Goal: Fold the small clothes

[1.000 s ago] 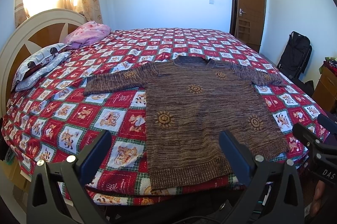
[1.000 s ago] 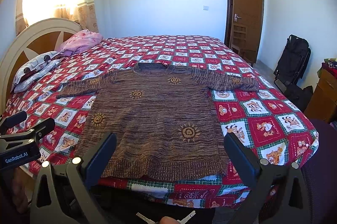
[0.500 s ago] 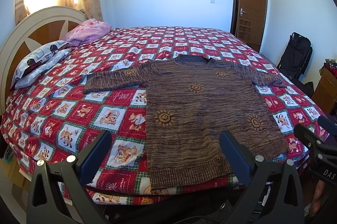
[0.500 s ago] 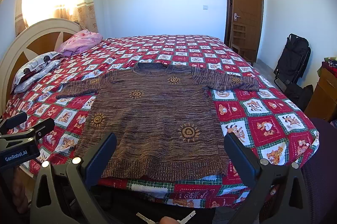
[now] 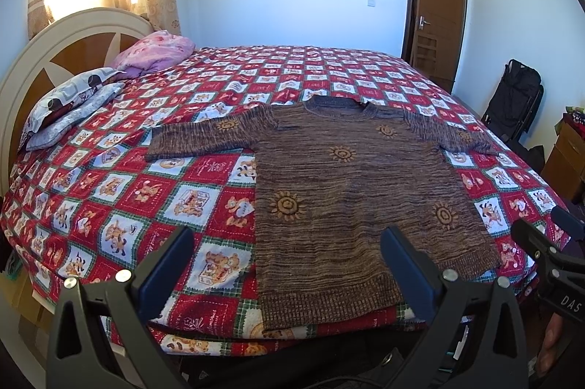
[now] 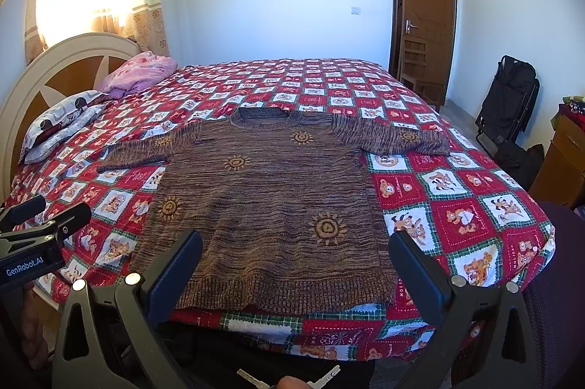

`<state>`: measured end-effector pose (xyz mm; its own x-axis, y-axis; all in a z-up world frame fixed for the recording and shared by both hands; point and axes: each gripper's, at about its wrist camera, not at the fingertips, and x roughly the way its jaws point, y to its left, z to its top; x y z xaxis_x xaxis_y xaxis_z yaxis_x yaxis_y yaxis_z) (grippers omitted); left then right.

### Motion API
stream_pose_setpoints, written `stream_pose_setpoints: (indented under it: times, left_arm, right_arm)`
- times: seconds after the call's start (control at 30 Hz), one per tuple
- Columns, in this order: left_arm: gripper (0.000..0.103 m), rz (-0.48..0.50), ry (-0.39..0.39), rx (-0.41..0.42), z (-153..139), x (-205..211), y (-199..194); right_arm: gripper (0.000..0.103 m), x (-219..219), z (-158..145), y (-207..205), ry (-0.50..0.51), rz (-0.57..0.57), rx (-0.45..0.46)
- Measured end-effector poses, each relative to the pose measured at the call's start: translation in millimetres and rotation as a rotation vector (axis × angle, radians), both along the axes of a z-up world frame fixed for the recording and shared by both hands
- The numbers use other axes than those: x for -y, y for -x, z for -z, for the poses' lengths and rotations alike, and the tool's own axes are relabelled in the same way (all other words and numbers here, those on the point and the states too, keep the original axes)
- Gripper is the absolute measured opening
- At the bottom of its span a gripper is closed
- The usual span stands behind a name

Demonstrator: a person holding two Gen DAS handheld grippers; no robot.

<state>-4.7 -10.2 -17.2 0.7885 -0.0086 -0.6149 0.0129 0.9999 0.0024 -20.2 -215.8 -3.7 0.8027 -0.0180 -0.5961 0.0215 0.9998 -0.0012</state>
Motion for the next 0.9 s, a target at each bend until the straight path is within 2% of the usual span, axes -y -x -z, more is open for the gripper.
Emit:
stream_pose_setpoints:
  times: [0.5,0.67,0.9]
  left_arm:
    - [0.103,0.032,-0.020,-0.008,5.4,10.3,5.4]
    - [0.103,0.050,-0.027,-0.026,7.4,10.2,-4.4]
    - [0.103,0.138,-0.052,-0.085,21.3,28.6,-18.2]
  right_arm:
    - [0.102,-4.3,8.6,-6.9,0.001,-0.021,-0.036]
    - [0.102,-0.5,14.9,-14.4,-0.001,-0.023,-0.048]
    - [0.102,5.3,28.6,-32.4,0.021,-0.022,-0.066]
